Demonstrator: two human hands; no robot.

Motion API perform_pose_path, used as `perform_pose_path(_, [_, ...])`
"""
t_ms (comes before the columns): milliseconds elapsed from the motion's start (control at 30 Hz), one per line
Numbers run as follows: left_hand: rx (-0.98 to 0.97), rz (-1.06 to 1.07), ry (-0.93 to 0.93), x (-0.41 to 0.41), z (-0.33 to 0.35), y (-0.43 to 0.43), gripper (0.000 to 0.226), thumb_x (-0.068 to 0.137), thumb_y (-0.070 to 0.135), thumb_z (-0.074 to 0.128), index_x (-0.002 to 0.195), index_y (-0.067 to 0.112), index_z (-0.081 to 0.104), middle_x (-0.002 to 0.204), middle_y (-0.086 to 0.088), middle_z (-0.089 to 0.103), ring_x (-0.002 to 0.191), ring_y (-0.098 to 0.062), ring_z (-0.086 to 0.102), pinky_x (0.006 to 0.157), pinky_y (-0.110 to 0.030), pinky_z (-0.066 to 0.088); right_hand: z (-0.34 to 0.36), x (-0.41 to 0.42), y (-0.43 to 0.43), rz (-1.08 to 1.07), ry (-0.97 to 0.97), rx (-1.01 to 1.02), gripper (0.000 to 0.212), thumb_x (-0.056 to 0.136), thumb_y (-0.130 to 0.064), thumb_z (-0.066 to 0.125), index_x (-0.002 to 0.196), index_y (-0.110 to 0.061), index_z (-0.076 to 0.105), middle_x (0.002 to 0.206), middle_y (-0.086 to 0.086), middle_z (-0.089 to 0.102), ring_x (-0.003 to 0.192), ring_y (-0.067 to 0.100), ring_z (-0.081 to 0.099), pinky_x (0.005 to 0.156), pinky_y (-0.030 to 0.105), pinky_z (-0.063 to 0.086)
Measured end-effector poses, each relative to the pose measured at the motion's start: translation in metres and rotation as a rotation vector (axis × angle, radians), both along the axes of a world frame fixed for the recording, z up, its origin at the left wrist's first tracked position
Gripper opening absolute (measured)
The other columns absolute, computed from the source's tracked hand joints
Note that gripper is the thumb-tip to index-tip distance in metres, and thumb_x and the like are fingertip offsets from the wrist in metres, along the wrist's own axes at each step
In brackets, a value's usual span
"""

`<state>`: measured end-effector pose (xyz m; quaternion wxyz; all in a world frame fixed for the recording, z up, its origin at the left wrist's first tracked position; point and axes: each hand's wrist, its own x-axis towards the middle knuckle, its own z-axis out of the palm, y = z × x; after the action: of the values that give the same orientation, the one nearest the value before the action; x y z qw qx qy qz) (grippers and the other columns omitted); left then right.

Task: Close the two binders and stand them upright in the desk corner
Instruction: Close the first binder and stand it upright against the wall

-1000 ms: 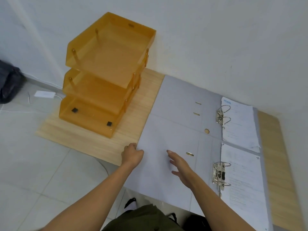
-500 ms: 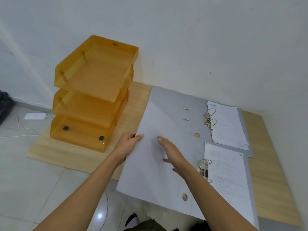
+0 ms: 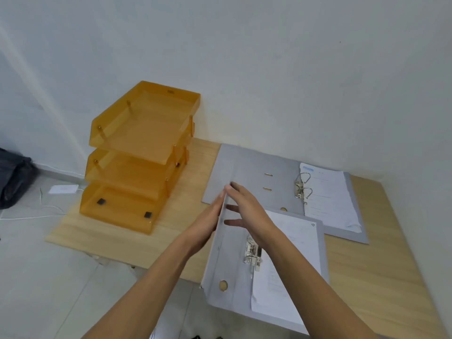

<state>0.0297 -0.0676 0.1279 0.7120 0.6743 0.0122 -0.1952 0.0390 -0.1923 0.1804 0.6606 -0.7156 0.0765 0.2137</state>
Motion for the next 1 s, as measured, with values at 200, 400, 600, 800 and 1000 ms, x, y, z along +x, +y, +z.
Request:
perform_pose_path(200, [0.098, -0.164, 0.026, -0.004, -0.012, -0.074, 0.046, 0.1, 0.066, 0.025, 0.145, 0.073, 0.016, 0.159, 0.042, 0.019, 0.145, 0.021, 0.02, 0.121, -0.015, 0.026, -0.005, -0.021, -0.07, -0.092, -0.073, -0.185, 0.05, 0.096, -0.028, 0.053, 0.146, -0.028, 0.047, 0.143, -0.002, 0.059, 0.127, 0.022, 0.06, 0.096, 0.048, 0.058])
perform_pose_path(400, [0.418, -0.237, 0.055, -0.013, -0.051, -0.111, 0.072, 0.104, 0.049, 0.043, 0.163, 0.037, 0.004, 0.172, 0.01, -0.012, 0.158, -0.019, -0.015, 0.128, -0.047, 0.0, -0.04, -0.05, -0.148, -0.267, -0.083, -0.343, 0.051, 0.09, -0.013, 0.059, 0.139, -0.024, 0.051, 0.131, -0.002, 0.065, 0.117, 0.02, 0.063, 0.097, 0.037, 0.053])
perform_pose_path(600, [0.608, -0.084, 0.112, -0.022, -0.088, -0.113, 0.091, 0.092, 0.042, 0.069, 0.163, 0.024, 0.016, 0.172, -0.006, 0.008, 0.158, -0.037, 0.007, 0.125, -0.055, 0.018, -0.088, -0.071, -0.226, -0.473, -0.004, -0.335, 0.076, 0.086, 0.0, 0.068, 0.152, -0.02, 0.035, 0.134, 0.003, 0.06, 0.114, 0.021, 0.061, 0.097, 0.033, 0.051])
perform_pose_path(800, [0.524, 0.098, 0.298, -0.043, -0.115, -0.119, 0.082, 0.082, 0.039, 0.081, 0.147, 0.01, 0.041, 0.141, -0.008, 0.06, 0.129, -0.03, 0.06, 0.108, -0.043, 0.047, -0.133, -0.077, -0.273, -0.44, 0.057, -0.342, 0.084, 0.087, -0.005, 0.07, 0.158, -0.022, 0.028, 0.146, 0.004, 0.055, 0.127, 0.023, 0.057, 0.105, 0.034, 0.047])
perform_pose_path(1000, [0.647, 0.165, 0.3, -0.055, -0.122, -0.14, 0.09, 0.082, 0.036, 0.082, 0.152, 0.012, 0.031, 0.146, -0.011, 0.056, 0.131, -0.033, 0.057, 0.1, -0.037, 0.045, -0.169, -0.085, -0.29, -0.303, 0.128, -0.559, 0.082, 0.087, -0.016, 0.067, 0.158, -0.026, 0.026, 0.15, 0.012, 0.04, 0.128, 0.029, 0.047, 0.099, 0.033, 0.045])
